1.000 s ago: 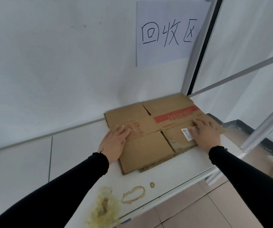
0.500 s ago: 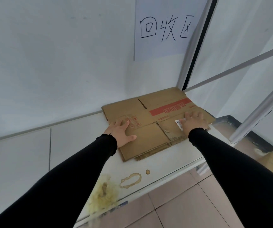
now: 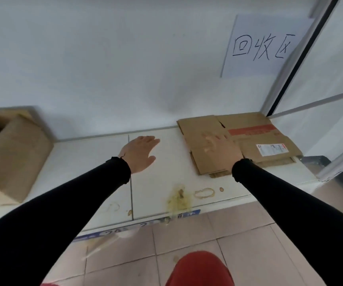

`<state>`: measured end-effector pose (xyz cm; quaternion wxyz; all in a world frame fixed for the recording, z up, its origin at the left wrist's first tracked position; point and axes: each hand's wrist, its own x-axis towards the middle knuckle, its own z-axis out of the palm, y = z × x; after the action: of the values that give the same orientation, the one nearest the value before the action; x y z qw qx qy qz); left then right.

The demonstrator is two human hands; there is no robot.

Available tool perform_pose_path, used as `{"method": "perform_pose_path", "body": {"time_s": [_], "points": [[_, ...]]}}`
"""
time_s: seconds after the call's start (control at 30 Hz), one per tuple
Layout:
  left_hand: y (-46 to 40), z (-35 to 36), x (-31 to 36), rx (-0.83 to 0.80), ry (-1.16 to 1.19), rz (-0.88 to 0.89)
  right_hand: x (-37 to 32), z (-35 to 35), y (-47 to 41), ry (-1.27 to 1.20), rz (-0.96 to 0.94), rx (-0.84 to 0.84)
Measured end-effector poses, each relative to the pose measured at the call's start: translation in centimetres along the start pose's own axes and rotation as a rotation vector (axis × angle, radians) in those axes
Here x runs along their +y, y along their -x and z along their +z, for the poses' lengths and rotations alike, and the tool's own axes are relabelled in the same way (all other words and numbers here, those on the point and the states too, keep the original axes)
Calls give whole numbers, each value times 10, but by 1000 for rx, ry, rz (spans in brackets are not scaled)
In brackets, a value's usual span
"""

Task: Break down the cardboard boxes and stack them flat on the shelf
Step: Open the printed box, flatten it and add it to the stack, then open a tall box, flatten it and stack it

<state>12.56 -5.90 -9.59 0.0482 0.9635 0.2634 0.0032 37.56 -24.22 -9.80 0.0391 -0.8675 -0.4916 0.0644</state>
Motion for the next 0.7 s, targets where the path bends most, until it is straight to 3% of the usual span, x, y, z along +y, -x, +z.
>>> {"method": "perform_pose_path", "body": {"time_s": [0.4, 0.57, 0.7], "points": [[212, -59, -144, 179, 50, -288, -268, -9, 28, -190, -487, 98], [281, -79, -193, 278, 49, -395, -375, -6, 41, -217, -641, 60], [315, -78, -241, 263, 51, -539, -447, 4, 50, -187, -749, -18]]}}
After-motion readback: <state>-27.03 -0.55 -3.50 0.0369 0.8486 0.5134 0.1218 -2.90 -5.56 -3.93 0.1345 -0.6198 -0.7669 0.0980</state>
